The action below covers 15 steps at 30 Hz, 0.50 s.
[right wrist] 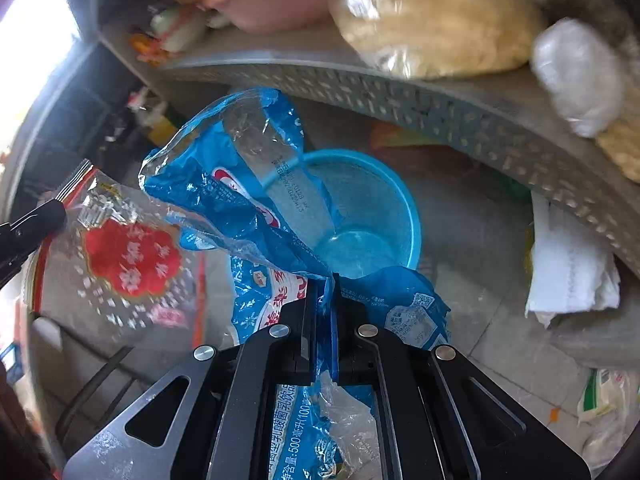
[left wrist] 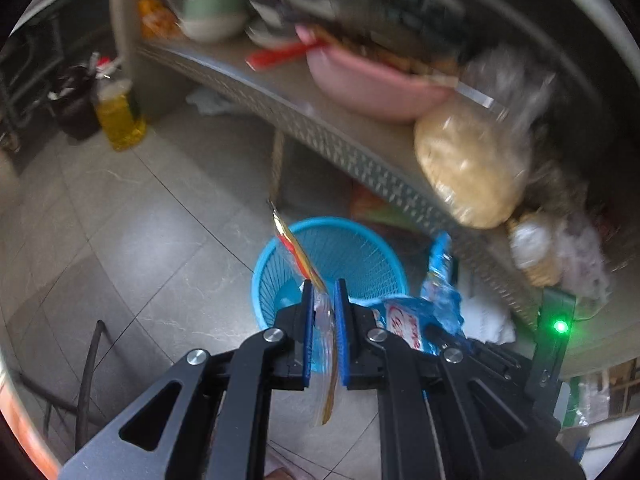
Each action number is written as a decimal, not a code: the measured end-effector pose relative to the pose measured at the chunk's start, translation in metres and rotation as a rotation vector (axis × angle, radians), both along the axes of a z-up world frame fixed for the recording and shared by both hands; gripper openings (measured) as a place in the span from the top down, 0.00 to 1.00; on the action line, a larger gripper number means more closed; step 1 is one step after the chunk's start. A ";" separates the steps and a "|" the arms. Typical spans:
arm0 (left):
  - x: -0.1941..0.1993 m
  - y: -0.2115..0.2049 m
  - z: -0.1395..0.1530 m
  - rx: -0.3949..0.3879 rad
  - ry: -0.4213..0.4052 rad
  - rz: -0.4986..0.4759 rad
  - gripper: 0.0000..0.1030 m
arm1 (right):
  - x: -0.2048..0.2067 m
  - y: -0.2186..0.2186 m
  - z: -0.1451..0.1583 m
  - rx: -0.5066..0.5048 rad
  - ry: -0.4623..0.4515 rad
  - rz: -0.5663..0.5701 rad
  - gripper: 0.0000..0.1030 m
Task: Collect trash
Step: 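Carry both bags to the blue wastebasket and open both tools to drop them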
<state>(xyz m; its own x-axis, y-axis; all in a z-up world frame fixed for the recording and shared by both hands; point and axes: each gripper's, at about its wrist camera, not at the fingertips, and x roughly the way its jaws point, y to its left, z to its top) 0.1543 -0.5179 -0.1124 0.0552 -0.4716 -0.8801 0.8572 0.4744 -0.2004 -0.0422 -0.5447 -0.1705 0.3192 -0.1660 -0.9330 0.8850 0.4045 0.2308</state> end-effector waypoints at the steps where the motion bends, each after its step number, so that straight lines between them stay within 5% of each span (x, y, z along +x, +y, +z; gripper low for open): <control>1: 0.000 -0.012 -0.010 0.017 0.001 -0.010 0.91 | 0.004 -0.005 -0.007 0.003 0.009 0.000 0.97; 8: 0.014 -0.070 -0.064 0.106 0.024 -0.034 0.88 | 0.046 -0.042 -0.058 0.042 0.059 -0.023 0.91; 12: 0.025 -0.087 -0.084 0.178 0.002 -0.035 0.61 | 0.059 -0.052 -0.083 0.041 0.096 -0.032 0.68; 15: 0.032 -0.084 -0.084 0.185 -0.004 0.005 0.53 | 0.065 -0.051 -0.088 0.042 0.102 -0.038 0.64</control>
<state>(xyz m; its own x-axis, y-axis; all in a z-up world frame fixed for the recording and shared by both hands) 0.1859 -0.6022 -0.1967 0.0612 -0.3016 -0.9515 0.8554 0.5071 -0.1057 0.0230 -0.5959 -0.2586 0.2165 -0.1364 -0.9667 0.9193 0.3619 0.1548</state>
